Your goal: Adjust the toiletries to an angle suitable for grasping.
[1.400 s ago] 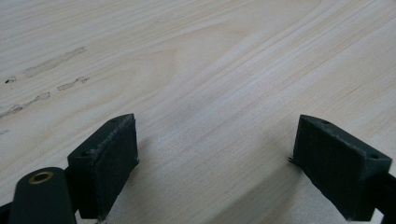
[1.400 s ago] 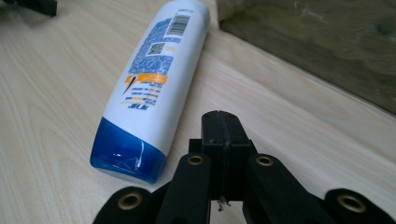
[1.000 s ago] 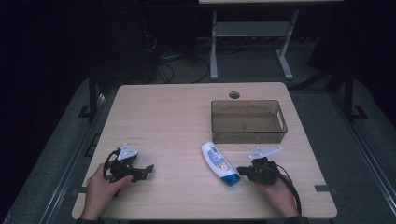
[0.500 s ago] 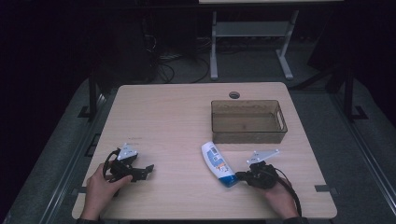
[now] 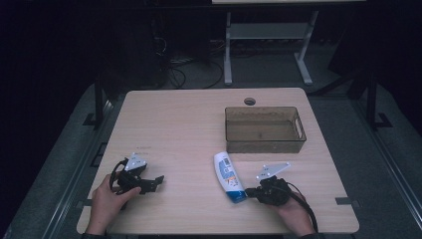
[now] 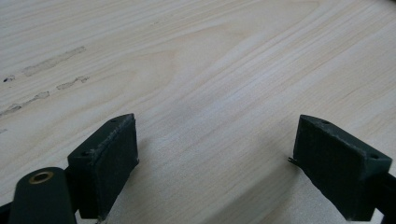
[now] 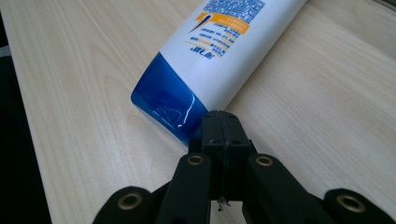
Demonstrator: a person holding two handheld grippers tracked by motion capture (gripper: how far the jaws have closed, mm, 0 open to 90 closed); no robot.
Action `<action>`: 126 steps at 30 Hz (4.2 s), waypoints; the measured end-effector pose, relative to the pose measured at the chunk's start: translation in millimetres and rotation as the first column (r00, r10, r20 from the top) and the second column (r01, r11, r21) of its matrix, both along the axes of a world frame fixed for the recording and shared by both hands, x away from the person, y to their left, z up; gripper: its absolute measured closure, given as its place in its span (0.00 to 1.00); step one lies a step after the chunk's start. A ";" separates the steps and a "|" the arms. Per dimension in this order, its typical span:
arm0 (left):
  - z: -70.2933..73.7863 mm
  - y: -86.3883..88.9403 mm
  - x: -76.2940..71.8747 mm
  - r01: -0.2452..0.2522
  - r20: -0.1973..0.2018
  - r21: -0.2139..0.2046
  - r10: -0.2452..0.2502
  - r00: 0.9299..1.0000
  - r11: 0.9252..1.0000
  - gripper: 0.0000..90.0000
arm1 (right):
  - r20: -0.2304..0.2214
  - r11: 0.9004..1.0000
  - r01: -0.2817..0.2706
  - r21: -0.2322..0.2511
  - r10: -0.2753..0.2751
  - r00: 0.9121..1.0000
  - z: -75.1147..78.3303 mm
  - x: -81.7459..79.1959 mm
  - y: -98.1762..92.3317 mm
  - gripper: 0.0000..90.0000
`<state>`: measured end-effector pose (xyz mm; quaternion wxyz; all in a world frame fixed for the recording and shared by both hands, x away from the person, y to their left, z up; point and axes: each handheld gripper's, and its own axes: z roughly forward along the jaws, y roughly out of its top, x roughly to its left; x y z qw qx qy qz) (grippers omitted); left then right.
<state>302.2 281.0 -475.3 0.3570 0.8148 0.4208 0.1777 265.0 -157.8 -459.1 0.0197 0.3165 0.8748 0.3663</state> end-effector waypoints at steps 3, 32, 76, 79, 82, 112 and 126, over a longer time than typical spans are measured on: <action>0.0 0.0 0.0 0.000 0.000 0.000 0.000 1.000 1.000 0.14 | 0.001 1.000 -0.012 -0.002 0.012 1.000 -0.4 -0.6 2.5 1.00; 0.0 0.0 0.0 0.000 0.000 0.000 0.000 1.000 1.000 0.14 | -0.009 0.993 -0.118 0.001 0.118 0.993 -1.5 -6.6 39.8 1.00; 0.0 0.6 0.1 -0.001 -0.002 -0.007 0.001 1.000 1.000 0.14 | 0.067 0.979 -0.190 0.077 0.185 0.980 16.8 12.4 93.2 1.00; 0.0 0.5 0.1 -0.001 -0.001 -0.006 0.001 1.000 1.000 0.14 | 0.079 0.982 -0.170 0.085 0.163 0.983 23.9 19.0 90.4 1.00; 0.1 0.7 0.2 -0.001 -0.003 -0.007 0.001 1.000 1.000 0.14 | 0.095 0.986 -0.140 0.089 0.132 0.987 29.3 31.8 89.0 1.00; 0.0 -0.1 0.0 -0.001 0.000 -0.003 0.001 1.000 1.000 0.14 | 0.158 0.998 0.050 0.027 -0.054 0.986 26.6 109.6 103.8 1.00; 0.0 -0.4 0.1 -0.001 0.001 0.002 0.001 1.000 1.000 0.14 | 0.121 0.998 0.057 -0.005 -0.056 0.991 11.7 121.6 111.0 1.00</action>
